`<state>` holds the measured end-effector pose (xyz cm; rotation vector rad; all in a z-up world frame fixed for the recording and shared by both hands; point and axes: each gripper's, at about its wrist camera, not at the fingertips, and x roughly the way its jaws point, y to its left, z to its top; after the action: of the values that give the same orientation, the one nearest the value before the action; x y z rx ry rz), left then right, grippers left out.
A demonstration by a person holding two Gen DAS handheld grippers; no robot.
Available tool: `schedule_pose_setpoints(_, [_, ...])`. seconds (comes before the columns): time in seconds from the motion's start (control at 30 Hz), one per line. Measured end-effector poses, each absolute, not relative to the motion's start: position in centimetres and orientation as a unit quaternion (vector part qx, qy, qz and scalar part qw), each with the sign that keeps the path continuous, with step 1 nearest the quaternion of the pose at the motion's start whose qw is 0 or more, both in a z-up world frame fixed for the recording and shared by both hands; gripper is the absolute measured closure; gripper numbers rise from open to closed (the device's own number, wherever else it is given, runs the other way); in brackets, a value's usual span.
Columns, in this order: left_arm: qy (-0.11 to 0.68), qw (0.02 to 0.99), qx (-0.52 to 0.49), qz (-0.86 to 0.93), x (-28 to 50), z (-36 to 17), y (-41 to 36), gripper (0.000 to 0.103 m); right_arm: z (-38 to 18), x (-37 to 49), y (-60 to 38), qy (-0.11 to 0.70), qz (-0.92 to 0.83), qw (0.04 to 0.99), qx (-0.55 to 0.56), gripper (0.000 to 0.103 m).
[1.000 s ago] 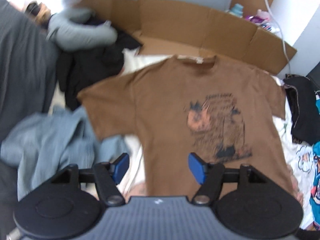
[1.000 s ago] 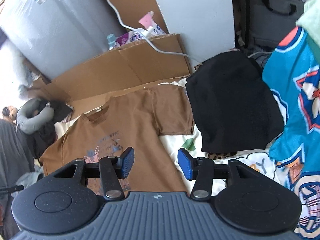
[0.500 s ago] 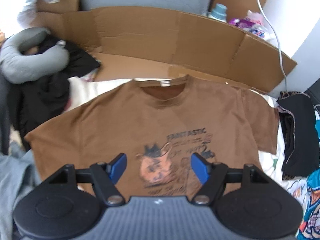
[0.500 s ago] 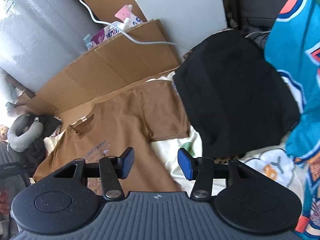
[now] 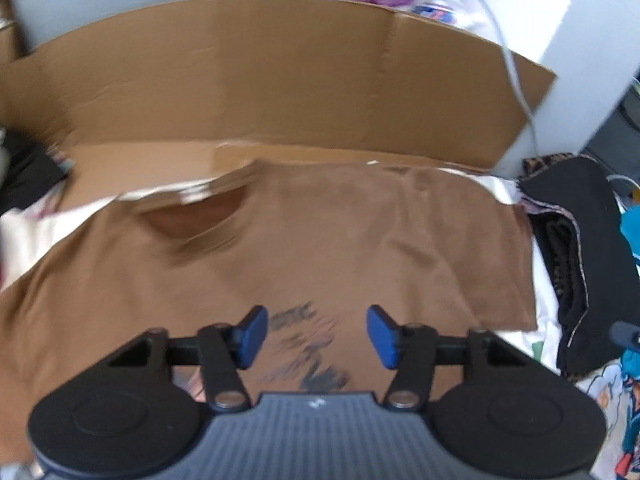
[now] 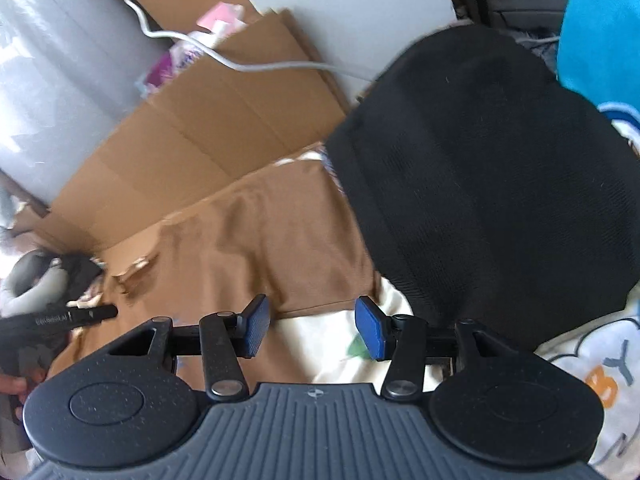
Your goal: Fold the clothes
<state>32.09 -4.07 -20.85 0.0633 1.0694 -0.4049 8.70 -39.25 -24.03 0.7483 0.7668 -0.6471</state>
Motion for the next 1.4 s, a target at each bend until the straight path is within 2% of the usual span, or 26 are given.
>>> schedule_pose_setpoints(0.1, [0.487,0.842,0.039,-0.227,33.0,-22.9,-7.4,0.052,-27.2,8.9,-39.7,0.341,-0.316,0.811,0.356,0.049])
schedule_pose_setpoints(0.23, [0.459,0.841,0.067,-0.278,33.4,-25.6,-12.0,0.063,-31.2,9.4,-39.7,0.319,-0.325,0.81,0.37,0.051])
schedule_pose_setpoints(0.27, [0.455,0.839,0.071,-0.289,33.4,-26.3,-13.0,0.068,-32.1,9.6,-39.7,0.316,-0.331,0.809,0.369,0.051])
schedule_pose_setpoints(0.3, [0.449,0.838,0.075,-0.301,33.4,-27.0,-14.0,0.078,-32.8,9.7,-39.7,0.312,-0.337,0.808,0.369,0.051])
schedule_pose_setpoints(0.33, [0.442,0.839,0.078,-0.309,33.1,-27.4,-14.5,0.081,-33.6,9.8,-39.7,0.308,-0.344,0.806,0.369,0.051])
schedule_pose_setpoints(0.5, [0.417,0.833,0.103,-0.35,32.0,-29.8,-16.8,0.081,-35.8,9.6,-40.2,0.28,-0.364,0.788,0.41,0.052])
schedule_pose_setpoints(0.77, [0.428,0.824,0.126,-0.349,31.3,-32.1,-16.3,0.081,-36.9,10.6,-41.2,0.268,-0.363,0.777,0.439,0.052])
schedule_pose_setpoints(0.8, [0.431,0.823,0.125,-0.347,31.3,-32.1,-16.2,0.081,-37.0,10.8,-41.4,0.265,-0.363,0.777,0.44,0.055])
schedule_pose_setpoints(0.83, [0.431,0.823,0.126,-0.347,31.2,-32.1,-16.1,0.081,-37.1,10.9,-41.6,0.265,-0.366,0.776,0.441,0.072])
schedule_pose_setpoints(0.87, [0.43,0.823,0.128,-0.347,31.1,-32.0,-16.1,0.081,-37.2,11.1,-41.8,0.268,-0.37,0.773,0.442,0.084])
schedule_pose_setpoints(0.9, [0.43,0.823,0.128,-0.348,31.0,-31.9,-16.0,0.081,-37.3,11.3,-42.1,0.27,-0.368,0.771,0.445,0.099])
schedule_pose_setpoints(1.4, [0.428,0.799,0.135,-0.4,28.2,-32.0,-16.0,0.084,-32.8,13.2,-43.8,0.251,-0.337,0.831,0.365,0.099])
